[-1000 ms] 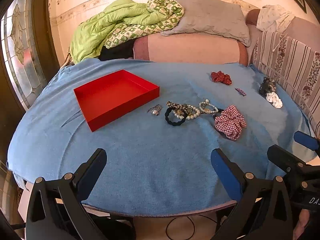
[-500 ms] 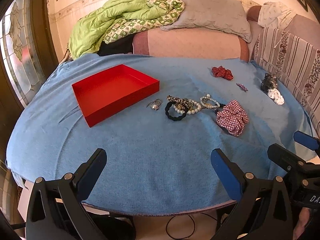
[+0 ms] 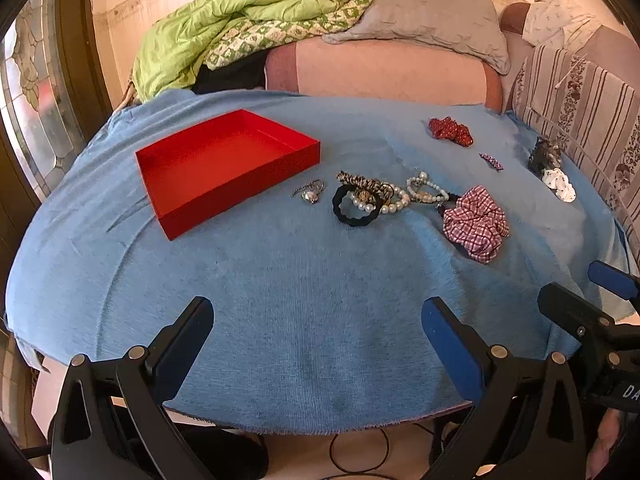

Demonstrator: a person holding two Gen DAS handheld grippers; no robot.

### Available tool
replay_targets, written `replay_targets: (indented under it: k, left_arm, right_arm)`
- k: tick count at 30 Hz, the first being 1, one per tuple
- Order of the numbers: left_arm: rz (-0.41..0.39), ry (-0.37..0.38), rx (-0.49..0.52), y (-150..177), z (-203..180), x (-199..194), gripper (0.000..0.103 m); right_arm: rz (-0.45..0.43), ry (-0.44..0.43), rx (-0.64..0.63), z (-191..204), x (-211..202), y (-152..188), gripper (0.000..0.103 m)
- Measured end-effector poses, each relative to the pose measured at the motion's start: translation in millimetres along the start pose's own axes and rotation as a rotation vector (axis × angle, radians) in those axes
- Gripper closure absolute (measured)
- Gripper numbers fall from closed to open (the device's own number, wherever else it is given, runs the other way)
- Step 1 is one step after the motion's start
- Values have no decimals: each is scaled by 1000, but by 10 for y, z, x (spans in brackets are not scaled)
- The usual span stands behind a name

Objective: Organize jewelry
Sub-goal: 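Grasp the leopard-print scrunchie with the left tool while the right tool grasps the plaid scrunchie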

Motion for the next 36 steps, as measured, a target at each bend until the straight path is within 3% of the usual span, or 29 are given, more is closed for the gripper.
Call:
replay_targets:
  k: [10, 22, 24, 25, 26, 28, 31, 33, 36]
  left_arm:
    - [54, 30, -89, -97, 285, 301, 0]
    - [83, 120, -117, -502, 194, 730, 0]
    - [86, 129, -112, -531, 160, 792, 0]
    - [88, 134, -107, -543, 140, 825, 0]
    - [89, 141, -103, -549, 127, 842, 0]
    - [96, 154, -83, -551, 80, 899, 0]
    - [108, 176, -52, -543, 2, 975, 0]
    - [116, 191, -42, -544, -45, 1029, 2]
    - [156, 235, -52, -561, -115, 1126, 24]
  right_arm:
    - [41, -14, 42, -143, 371, -141, 0]
    - [65, -16, 65, -263, 1020, -445, 1]
    - [83, -28, 74, -285, 1117, -431, 10]
    - [106, -46, 74, -271, 1189, -407, 25]
    - [123, -49, 74, -275, 1231, -382, 47]
    - [136, -63, 69, -263, 1278, -350, 75]
    - [90, -69, 73, -273, 1214, -413, 87]
    - [33, -55, 74, -300, 1109, -495, 87]
    - [-1, -56, 87, -326, 1043, -554, 87]
Point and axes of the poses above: each gripper's, at about its wrist camera, not at the fingertips, and x roughly the way its jaws point, z to its left, y to its underside, the point moved 9 cm from there along x, roughly the way its jaws point, and after that the axes turned 5 degrees about -x, right-handed, at the moved point
